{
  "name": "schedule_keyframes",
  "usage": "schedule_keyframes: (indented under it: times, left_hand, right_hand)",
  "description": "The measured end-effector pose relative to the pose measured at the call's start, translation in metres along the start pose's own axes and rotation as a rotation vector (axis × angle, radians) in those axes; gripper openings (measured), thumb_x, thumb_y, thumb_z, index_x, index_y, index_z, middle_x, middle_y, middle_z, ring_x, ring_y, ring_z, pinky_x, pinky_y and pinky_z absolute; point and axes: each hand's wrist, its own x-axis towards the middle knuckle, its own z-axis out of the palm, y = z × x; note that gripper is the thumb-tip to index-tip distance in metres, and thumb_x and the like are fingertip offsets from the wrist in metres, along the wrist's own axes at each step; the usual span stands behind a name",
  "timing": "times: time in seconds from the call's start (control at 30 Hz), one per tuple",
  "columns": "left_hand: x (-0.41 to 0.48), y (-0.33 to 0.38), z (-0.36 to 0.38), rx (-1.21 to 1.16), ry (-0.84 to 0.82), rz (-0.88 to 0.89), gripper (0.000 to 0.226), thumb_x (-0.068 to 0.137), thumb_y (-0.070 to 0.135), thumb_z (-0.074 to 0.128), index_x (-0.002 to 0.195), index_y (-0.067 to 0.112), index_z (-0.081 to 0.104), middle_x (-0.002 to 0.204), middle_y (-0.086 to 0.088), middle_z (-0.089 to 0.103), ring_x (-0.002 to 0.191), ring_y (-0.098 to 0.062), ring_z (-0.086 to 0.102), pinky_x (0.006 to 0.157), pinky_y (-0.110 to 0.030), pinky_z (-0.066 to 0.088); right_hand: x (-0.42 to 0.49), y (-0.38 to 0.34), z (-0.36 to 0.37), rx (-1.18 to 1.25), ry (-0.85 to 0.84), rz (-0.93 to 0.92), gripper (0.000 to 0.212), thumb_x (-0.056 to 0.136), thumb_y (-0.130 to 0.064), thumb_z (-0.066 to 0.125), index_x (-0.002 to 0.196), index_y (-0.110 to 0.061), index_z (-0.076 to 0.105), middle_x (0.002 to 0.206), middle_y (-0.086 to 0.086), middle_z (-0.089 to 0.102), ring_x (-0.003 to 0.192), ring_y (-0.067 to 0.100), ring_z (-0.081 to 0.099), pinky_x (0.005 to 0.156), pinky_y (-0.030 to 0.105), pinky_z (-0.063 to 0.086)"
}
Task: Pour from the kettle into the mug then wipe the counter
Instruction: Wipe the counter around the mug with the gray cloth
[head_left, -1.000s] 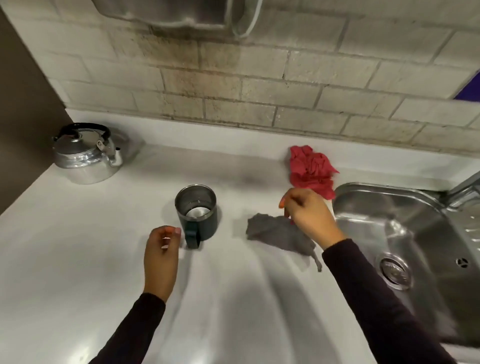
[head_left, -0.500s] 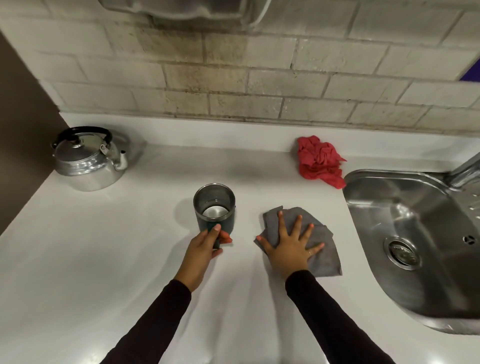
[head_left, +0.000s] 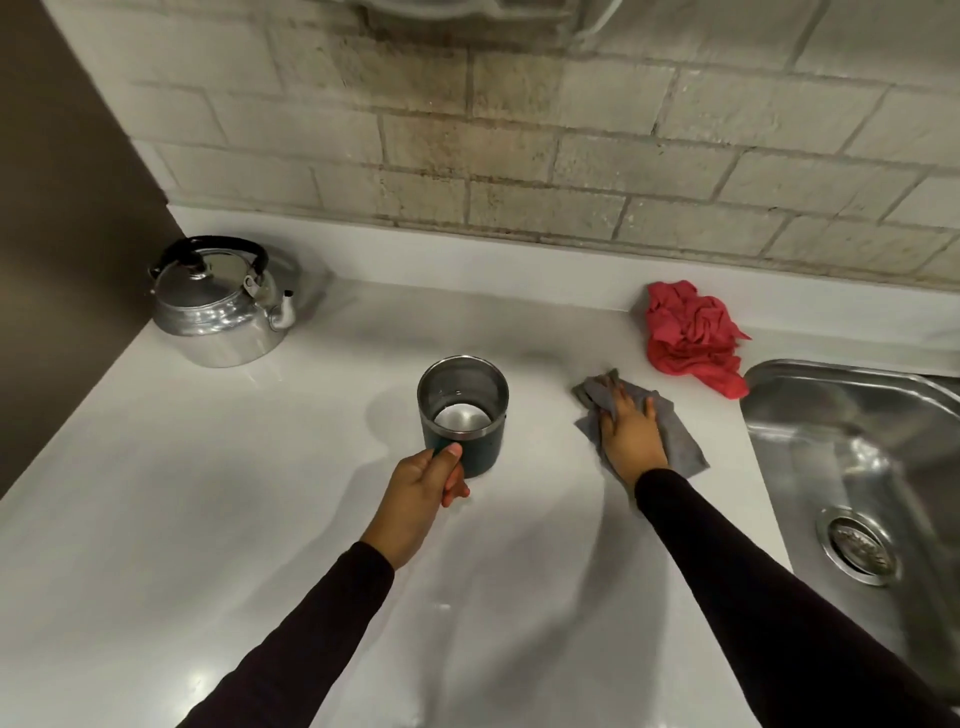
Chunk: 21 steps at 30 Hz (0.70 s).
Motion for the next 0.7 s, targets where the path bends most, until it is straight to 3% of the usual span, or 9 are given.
schedule_keyframes:
  times: [0.13,0.23,0.3,0.4,0.53,0.63,0.7]
  left_hand:
    - [-0.004,0.008,-0.01,0.015,0.017,0.011,0.041,0.075,0.051,0.049,0.042,0.028,0.04,0.043,0.008,0.038,0.045,-0.004,0.048,0.085,-0.044,0.046]
    - [-0.007,0.012,-0.022,0.016,0.063,0.037,0.044,0.082,0.042,0.047,0.042,0.028,0.039,0.042,0.007,0.037,0.046,-0.004,0.048,0.081,-0.04,0.045]
    - [-0.008,0.015,-0.031,0.019,0.082,0.056,0.044,0.084,0.038,0.046,0.042,0.028,0.038,0.042,0.007,0.036,0.046,-0.005,0.047,0.078,-0.035,0.044]
    - [-0.01,0.018,-0.042,0.023,0.106,0.074,0.044,0.084,0.038,0.046,0.042,0.028,0.038,0.042,0.007,0.036,0.046,-0.006,0.044,0.075,-0.033,0.046]
    - [-0.012,0.019,-0.052,0.042,0.148,0.084,0.045,0.084,0.04,0.047,0.041,0.029,0.038,0.041,0.007,0.037,0.045,-0.003,0.045,0.076,-0.034,0.047]
    - [-0.014,0.018,-0.058,0.048,0.163,0.084,0.043,0.078,0.049,0.048,0.041,0.029,0.039,0.042,0.007,0.038,0.048,-0.004,0.05,0.079,-0.037,0.049]
    - [-0.015,0.018,-0.061,0.033,0.161,0.073,0.042,0.074,0.053,0.048,0.042,0.028,0.04,0.043,0.007,0.039,0.049,-0.005,0.052,0.085,-0.041,0.049]
  right_hand:
    - [0.032,-0.04,0.008,0.236,-0.064,0.137,0.05,0.098,-0.03,0.035,0.14,-0.004,0.034,0.15,0.022,0.03,0.139,0.037,0.023,0.116,0.043,0.016]
    - [0.029,-0.077,0.026,0.233,-0.152,-0.115,0.041,0.099,-0.019,0.036,0.139,-0.011,0.041,0.15,0.016,0.034,0.14,0.034,0.025,0.115,0.032,0.012]
    - [0.011,-0.092,0.039,0.141,-0.219,-0.332,0.042,0.098,-0.012,0.035,0.14,-0.016,0.04,0.152,0.009,0.034,0.141,0.027,0.026,0.118,0.033,0.008]
    - [-0.03,-0.096,0.053,-0.009,-0.26,-0.477,0.05,0.098,-0.023,0.031,0.147,-0.016,0.024,0.158,0.005,0.018,0.146,0.018,0.014,0.121,0.04,0.0]
    - [-0.094,-0.085,0.06,-0.256,-0.245,-0.507,0.067,0.095,-0.046,0.022,0.149,-0.018,-0.007,0.158,0.001,-0.009,0.146,0.018,-0.009,0.118,0.049,-0.01]
    - [-0.111,-0.067,0.054,-0.275,-0.23,-0.518,0.065,0.096,-0.046,0.02,0.143,-0.024,-0.019,0.154,-0.007,-0.018,0.143,0.015,-0.018,0.116,0.046,-0.015]
    - [-0.103,-0.051,0.045,-0.224,-0.214,-0.495,0.065,0.097,-0.04,0.027,0.143,-0.024,-0.016,0.154,-0.008,-0.014,0.144,0.013,-0.013,0.117,0.043,-0.013]
